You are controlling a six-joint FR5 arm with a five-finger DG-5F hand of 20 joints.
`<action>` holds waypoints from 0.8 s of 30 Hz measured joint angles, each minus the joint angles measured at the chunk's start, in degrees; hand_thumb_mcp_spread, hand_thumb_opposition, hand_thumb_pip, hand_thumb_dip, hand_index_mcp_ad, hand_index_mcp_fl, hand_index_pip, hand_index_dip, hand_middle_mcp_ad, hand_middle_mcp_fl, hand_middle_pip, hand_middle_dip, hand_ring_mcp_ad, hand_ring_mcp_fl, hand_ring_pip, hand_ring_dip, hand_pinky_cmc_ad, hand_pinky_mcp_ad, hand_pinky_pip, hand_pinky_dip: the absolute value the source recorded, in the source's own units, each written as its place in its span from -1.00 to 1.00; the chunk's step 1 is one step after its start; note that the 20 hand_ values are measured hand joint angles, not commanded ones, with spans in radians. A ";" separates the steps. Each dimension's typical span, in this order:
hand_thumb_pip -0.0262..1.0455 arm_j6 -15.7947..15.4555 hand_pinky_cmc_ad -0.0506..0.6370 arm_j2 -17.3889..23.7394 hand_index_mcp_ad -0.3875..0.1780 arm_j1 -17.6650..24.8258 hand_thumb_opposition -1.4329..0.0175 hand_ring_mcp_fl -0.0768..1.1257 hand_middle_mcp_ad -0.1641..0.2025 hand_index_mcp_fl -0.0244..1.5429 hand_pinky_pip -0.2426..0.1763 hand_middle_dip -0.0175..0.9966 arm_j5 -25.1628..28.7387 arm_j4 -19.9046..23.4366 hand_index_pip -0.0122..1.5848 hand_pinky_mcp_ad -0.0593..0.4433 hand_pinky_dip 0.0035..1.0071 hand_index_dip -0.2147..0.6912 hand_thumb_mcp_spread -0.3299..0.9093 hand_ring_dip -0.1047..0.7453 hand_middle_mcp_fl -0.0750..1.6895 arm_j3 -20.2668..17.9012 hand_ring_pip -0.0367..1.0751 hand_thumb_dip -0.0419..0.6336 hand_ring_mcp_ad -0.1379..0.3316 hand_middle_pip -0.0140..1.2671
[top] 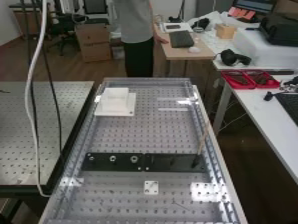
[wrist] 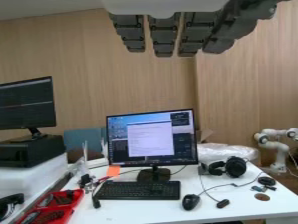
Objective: Grab the paper clip and place it in the clear container
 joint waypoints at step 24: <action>-0.38 0.72 0.25 -0.72 0.44 -0.31 0.08 -0.87 0.27 -0.95 -0.28 -0.66 -0.19 0.41 -0.90 0.48 -0.12 -0.35 -0.12 -0.55 -0.90 -0.14 -0.80 -0.83 0.25 -0.81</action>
